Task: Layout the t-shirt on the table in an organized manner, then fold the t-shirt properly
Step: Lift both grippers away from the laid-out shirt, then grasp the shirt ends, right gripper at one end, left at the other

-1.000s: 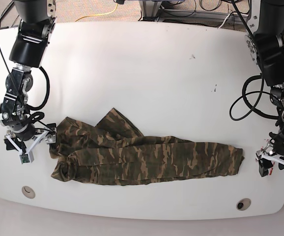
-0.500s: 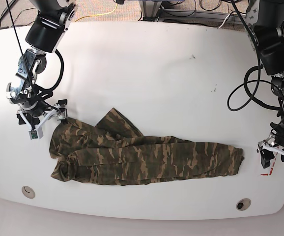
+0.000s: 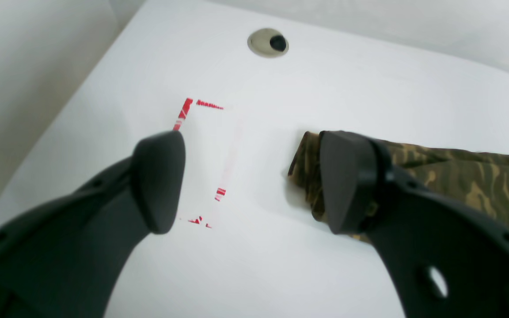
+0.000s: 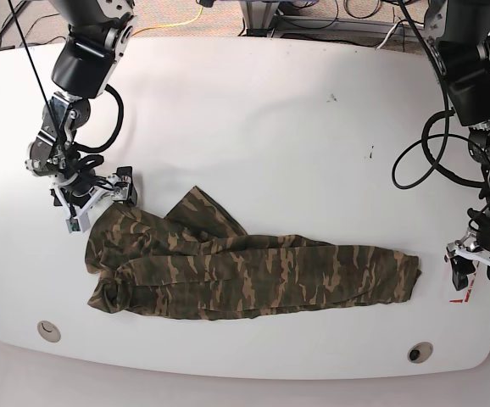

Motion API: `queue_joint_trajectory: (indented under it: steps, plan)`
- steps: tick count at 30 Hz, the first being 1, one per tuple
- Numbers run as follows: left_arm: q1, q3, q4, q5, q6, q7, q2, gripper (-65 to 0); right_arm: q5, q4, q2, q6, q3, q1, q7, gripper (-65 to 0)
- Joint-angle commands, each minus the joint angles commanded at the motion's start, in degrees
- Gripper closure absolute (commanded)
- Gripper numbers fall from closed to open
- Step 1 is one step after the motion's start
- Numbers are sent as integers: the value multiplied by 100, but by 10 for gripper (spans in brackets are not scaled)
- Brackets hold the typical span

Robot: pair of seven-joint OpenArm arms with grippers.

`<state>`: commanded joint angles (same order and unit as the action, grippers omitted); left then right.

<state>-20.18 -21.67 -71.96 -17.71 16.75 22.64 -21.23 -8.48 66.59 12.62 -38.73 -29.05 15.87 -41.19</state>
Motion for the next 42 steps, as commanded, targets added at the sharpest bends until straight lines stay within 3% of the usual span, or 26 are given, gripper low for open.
queue_joint_trajectory:
  steps: [8,17,22,28,29,33,42]
  plan:
    - [79,0,-35,9,0,0,0,-446,0,-431,0,0,26,211,369,-650]
    - [185,0,-35,9,0,0,0,-446,9,-431,-132,0,44,281,387,-650]
    - [202,0,-35,9,0,0,0,-446,9,-431,-167,-9,44,273,545,-420]
    - [211,-44,-35,9,0,0,0,-446,9,-440,-167,-9,53,255,607,-32]
    - [220,-123,-35,9,0,0,0,-446,9,-431,-167,-9,53,246,589,0]
    - [299,-281,-35,9,0,0,0,-446,9,-176,-158,-9,44,114,325,-5]
    - [519,-308,-44,9,0,9,-9,-446,0,2171,-167,-9,35,-703,-985,0]
